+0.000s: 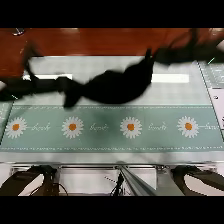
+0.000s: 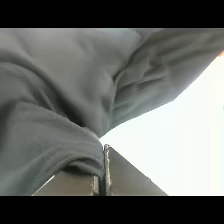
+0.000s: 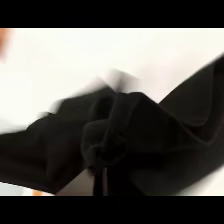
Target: Fold the shirts.
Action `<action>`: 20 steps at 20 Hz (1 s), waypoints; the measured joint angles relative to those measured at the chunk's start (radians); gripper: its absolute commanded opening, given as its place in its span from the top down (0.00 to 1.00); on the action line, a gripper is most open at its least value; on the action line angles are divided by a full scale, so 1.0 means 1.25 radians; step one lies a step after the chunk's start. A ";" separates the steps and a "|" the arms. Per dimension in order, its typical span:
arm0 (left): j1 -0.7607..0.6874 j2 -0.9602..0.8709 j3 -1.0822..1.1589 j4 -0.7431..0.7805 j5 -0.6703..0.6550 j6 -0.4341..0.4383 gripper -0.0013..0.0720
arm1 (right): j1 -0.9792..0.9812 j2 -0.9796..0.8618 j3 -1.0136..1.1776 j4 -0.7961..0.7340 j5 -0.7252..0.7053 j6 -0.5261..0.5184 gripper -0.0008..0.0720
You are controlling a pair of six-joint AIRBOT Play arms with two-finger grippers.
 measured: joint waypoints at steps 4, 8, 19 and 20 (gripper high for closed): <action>0.093 0.010 0.312 -0.001 -0.006 -0.045 0.95 | -0.002 0.041 0.310 -0.101 0.067 0.051 0.96; 0.174 0.054 0.524 0.047 -0.016 -0.073 0.95 | -0.002 0.161 0.405 -0.199 0.118 0.068 0.96; 0.247 0.328 0.616 0.391 -0.202 -0.120 0.95 | -0.002 0.440 0.422 -0.326 0.325 0.093 0.96; 0.246 0.341 0.595 0.408 -0.225 -0.129 0.95 | -0.002 0.448 0.396 -0.327 0.356 0.097 0.96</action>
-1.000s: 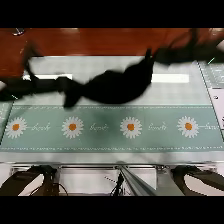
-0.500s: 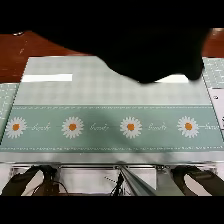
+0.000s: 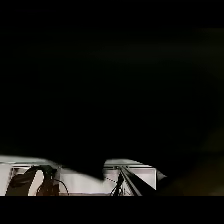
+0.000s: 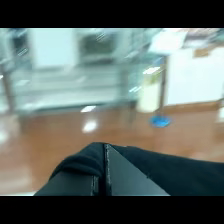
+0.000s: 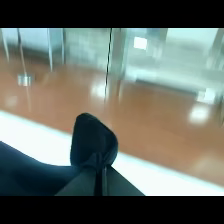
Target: Fold the shirts.
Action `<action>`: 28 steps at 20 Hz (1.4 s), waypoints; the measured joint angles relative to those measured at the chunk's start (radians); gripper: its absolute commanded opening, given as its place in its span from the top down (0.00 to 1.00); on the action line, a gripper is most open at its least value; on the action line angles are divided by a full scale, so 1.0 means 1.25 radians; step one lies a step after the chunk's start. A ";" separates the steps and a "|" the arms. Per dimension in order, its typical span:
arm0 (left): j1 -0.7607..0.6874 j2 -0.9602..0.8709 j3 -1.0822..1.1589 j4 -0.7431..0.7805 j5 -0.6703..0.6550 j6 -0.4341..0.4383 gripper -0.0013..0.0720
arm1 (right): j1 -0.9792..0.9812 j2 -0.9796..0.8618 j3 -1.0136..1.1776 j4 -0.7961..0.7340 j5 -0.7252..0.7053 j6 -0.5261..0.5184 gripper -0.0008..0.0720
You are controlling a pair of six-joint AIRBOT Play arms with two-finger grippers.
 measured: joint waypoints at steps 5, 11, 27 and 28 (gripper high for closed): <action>-0.001 0.027 -0.270 -0.019 -0.091 -0.022 0.95 | 0.000 0.026 -0.282 -0.008 0.038 0.012 0.96; -0.002 -0.022 -0.771 -0.202 0.023 0.051 0.95 | 0.000 -0.118 -0.612 -0.021 -0.232 0.008 0.96; -0.038 -0.478 -0.761 -0.174 0.260 0.203 0.02 | -0.103 -0.679 -0.426 0.085 -0.283 0.033 0.14; -0.005 -0.484 -0.732 -0.140 0.236 0.182 0.02 | -0.131 -0.667 -0.443 0.048 -0.231 0.024 0.14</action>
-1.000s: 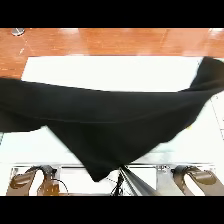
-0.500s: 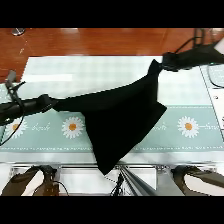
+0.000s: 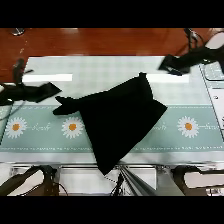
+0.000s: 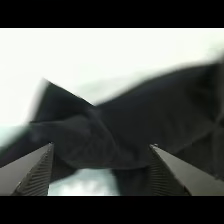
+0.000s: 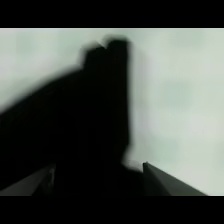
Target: Fold the shirts.
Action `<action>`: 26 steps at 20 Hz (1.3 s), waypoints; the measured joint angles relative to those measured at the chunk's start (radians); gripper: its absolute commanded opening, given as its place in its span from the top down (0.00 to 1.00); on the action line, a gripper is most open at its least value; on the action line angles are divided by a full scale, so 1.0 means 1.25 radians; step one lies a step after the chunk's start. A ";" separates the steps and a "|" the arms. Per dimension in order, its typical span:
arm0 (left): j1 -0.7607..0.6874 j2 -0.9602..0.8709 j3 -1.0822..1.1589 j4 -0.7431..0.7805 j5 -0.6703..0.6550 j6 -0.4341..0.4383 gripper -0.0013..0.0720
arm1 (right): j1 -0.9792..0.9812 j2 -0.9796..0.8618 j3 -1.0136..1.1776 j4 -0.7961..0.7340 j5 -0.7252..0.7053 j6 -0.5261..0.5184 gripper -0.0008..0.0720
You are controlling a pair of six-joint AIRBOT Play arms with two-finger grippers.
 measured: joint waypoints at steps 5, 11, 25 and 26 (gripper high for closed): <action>0.085 -0.054 0.016 -0.010 -0.075 -0.043 0.02 | -0.108 0.161 -0.318 -0.025 0.054 -0.035 0.14; 0.021 -0.215 0.009 -0.159 -0.144 0.025 0.03 | -0.054 0.300 -0.657 0.087 -0.001 -0.103 0.14; -0.073 -0.324 0.030 -0.301 -0.100 0.139 0.95 | 0.337 0.266 -0.769 0.289 -0.127 -0.079 0.14; -0.074 -0.324 0.031 -0.302 -0.101 0.139 0.95 | 0.359 0.255 -0.769 0.310 -0.148 -0.079 0.15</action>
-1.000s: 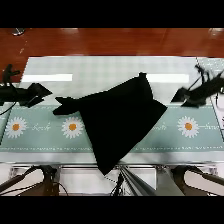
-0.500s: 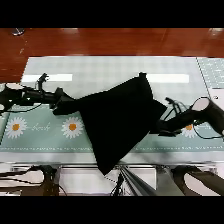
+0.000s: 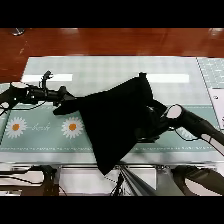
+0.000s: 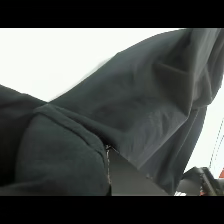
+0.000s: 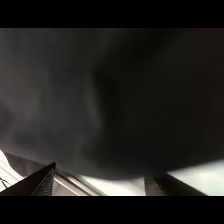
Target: Fold the shirts.
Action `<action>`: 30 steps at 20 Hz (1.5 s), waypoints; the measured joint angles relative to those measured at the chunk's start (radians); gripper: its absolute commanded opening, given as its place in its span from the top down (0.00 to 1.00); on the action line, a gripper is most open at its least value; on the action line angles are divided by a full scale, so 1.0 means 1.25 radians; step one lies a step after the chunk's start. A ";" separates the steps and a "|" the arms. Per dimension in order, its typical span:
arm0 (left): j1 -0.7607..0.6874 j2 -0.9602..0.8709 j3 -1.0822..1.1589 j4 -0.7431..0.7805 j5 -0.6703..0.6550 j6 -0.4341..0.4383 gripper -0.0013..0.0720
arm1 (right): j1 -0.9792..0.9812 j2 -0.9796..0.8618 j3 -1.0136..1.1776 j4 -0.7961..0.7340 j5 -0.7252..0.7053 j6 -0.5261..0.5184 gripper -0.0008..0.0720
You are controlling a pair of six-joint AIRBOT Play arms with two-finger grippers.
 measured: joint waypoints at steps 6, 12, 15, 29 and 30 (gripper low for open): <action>-0.001 0.000 0.004 -0.002 -0.004 -0.005 0.95 | 0.049 -0.030 0.004 0.081 -0.088 -0.017 0.96; -0.001 0.029 0.056 -0.002 -0.016 -0.022 0.95 | -0.038 -0.025 0.056 0.089 -0.039 -0.084 0.96; -0.001 0.065 0.138 -0.022 -0.020 -0.043 0.95 | -0.138 -0.007 0.174 0.051 0.026 -0.096 0.96; 0.116 0.493 0.605 0.005 0.153 -0.201 0.95 | -0.324 0.174 1.123 -0.023 0.321 -0.030 0.96; 0.136 0.538 0.611 0.061 0.149 -0.223 0.95 | -0.325 0.210 1.137 -0.036 0.332 -0.026 0.96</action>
